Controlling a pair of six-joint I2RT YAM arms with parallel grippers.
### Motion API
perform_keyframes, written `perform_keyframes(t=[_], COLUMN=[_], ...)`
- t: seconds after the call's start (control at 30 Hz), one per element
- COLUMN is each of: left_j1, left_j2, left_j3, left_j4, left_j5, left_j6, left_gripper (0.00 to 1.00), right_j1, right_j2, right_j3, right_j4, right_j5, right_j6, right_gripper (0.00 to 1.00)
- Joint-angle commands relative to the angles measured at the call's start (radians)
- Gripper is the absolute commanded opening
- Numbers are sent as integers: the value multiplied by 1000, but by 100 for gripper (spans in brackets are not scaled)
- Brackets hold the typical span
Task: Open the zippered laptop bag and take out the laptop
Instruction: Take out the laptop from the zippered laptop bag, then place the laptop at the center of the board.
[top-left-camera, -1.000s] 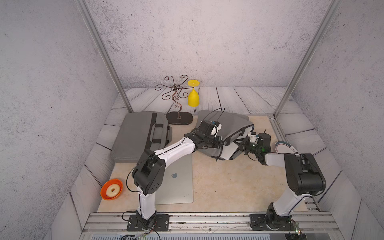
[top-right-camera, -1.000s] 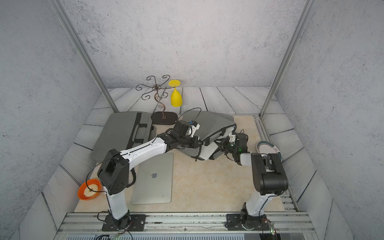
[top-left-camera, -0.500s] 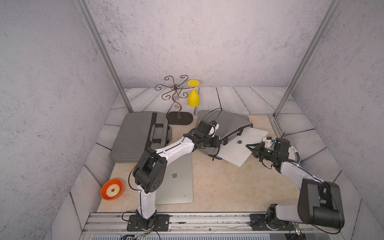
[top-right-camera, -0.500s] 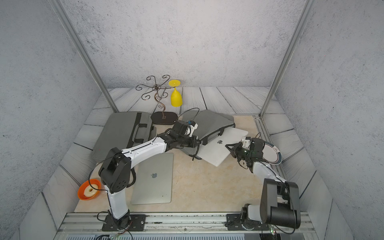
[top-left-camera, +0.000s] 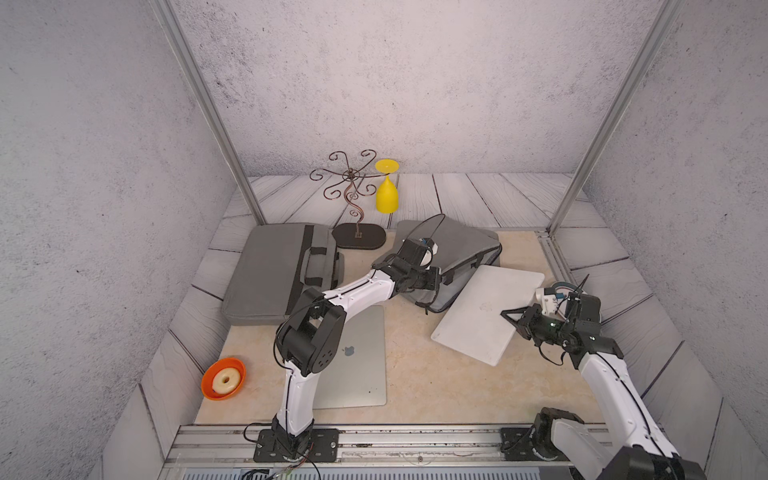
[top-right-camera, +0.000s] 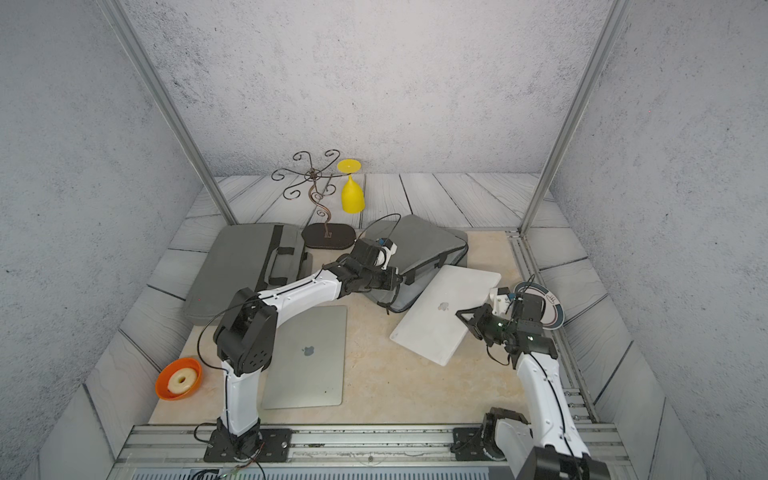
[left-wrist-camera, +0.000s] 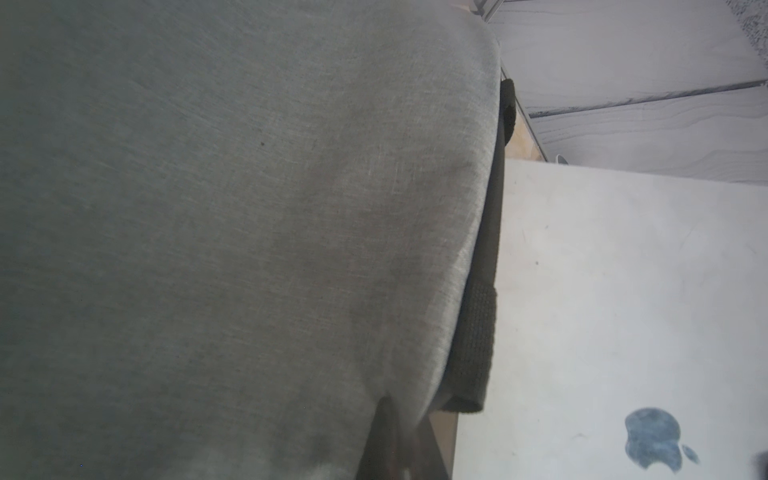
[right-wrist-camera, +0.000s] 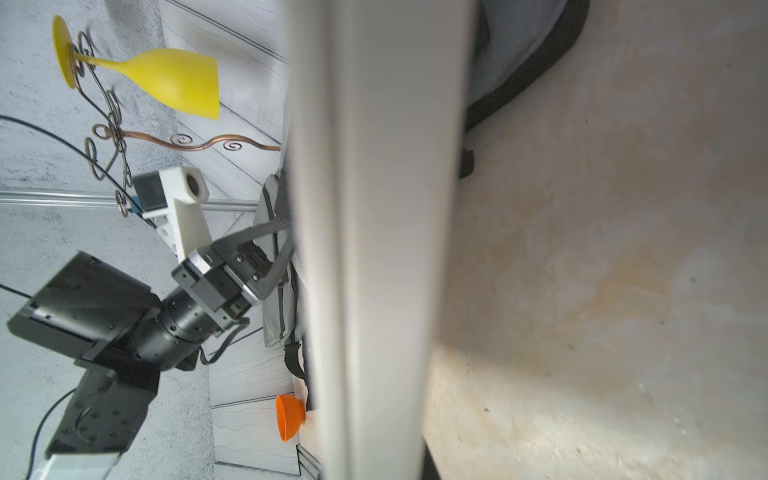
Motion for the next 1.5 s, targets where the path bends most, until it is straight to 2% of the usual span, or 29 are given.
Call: perform_keyframes(t=[0.0, 0.17, 0.33, 0.5, 0.7, 0.87, 1.03, 1.17, 1.23, 1.47], left_j1=[33, 42, 55, 61, 62, 62, 62, 62, 62, 62], left_j2=[19, 22, 25, 11, -1, -16, -26, -23, -23, -24], left_j3=[47, 82, 104, 109, 112, 104, 114, 131, 137, 144], left_j4=[96, 109, 137, 139, 129, 122, 99, 81, 79, 80], left_j5=[-60, -72, -86, -83, -43, -19, 0, 17, 24, 40], left_j6=[-16, -21, -37, -34, -37, -45, -36, -31, -32, -40], left_gripper=[0, 0, 0, 0, 0, 0, 0, 0, 0, 0], right_j1=[1, 1, 9, 50, 170, 294, 332, 351, 356, 402], right_j2=[-108, -109, -153, -170, -97, -61, 54, 160, 239, 422], right_j3=[55, 113, 89, 53, -16, -132, -185, -187, -194, -147], right_j4=[-138, -372, -515, -514, -350, 54, 332, 455, 547, 580], right_j5=[-30, -70, -124, -160, -189, -195, -215, -231, -276, -314], right_j6=[-118, -267, -338, -353, -321, -89, -11, -21, -9, -89], right_gripper=[0, 0, 0, 0, 0, 0, 0, 0, 0, 0])
